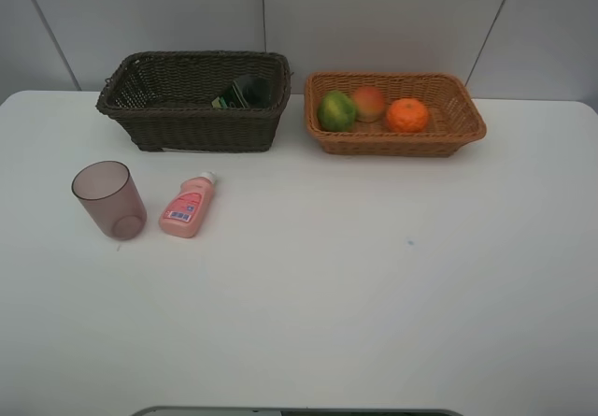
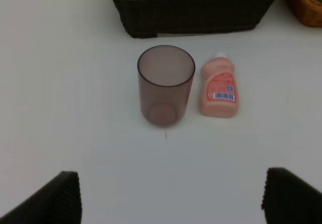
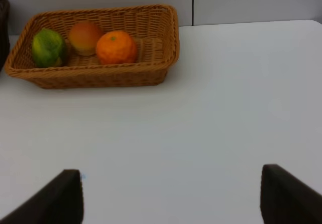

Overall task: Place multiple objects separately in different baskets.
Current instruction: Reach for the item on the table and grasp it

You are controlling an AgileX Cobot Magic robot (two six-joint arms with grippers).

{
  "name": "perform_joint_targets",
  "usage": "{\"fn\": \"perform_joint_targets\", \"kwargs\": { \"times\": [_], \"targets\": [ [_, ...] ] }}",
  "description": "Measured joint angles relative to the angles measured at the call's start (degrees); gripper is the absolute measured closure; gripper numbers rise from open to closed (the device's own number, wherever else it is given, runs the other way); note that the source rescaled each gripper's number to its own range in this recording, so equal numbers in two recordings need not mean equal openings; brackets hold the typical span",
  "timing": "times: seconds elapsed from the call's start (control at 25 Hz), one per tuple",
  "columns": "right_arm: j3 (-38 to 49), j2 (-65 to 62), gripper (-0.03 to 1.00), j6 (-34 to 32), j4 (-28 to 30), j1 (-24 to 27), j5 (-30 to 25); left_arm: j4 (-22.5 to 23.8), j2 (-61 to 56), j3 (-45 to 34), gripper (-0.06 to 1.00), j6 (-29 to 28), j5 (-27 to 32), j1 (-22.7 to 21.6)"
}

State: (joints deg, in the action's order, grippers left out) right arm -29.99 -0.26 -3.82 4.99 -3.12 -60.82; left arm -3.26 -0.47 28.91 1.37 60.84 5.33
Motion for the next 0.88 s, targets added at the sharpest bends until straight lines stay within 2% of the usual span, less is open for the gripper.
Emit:
{"fn": "perform_joint_targets", "kwargs": {
  "times": [0.24,0.32,0.4,0.64,0.88],
  "targets": [
    [0.0,0.0,0.33,0.0,0.0,0.0,0.0,0.2,0.7,0.3,0.02,0.0,-0.2,0.0],
    [0.0,0.0,0.33,0.0,0.0,0.0,0.0,0.3,3.4,1.4,0.02,0.0,-2.1,0.0],
    [0.0,0.0,0.33,0.0,0.0,0.0,0.0,0.3,9.0,3.9,0.02,0.0,-5.2,0.0],
    [0.0,-0.1,0.33,0.0,0.0,0.0,0.0,0.4,28.8,11.3,0.02,0.5,-6.9,0.0],
    [0.0,-0.1,0.33,0.0,0.0,0.0,0.0,1.3,46.0,16.8,0.02,0.7,-12.3,0.0]
  ]
}}
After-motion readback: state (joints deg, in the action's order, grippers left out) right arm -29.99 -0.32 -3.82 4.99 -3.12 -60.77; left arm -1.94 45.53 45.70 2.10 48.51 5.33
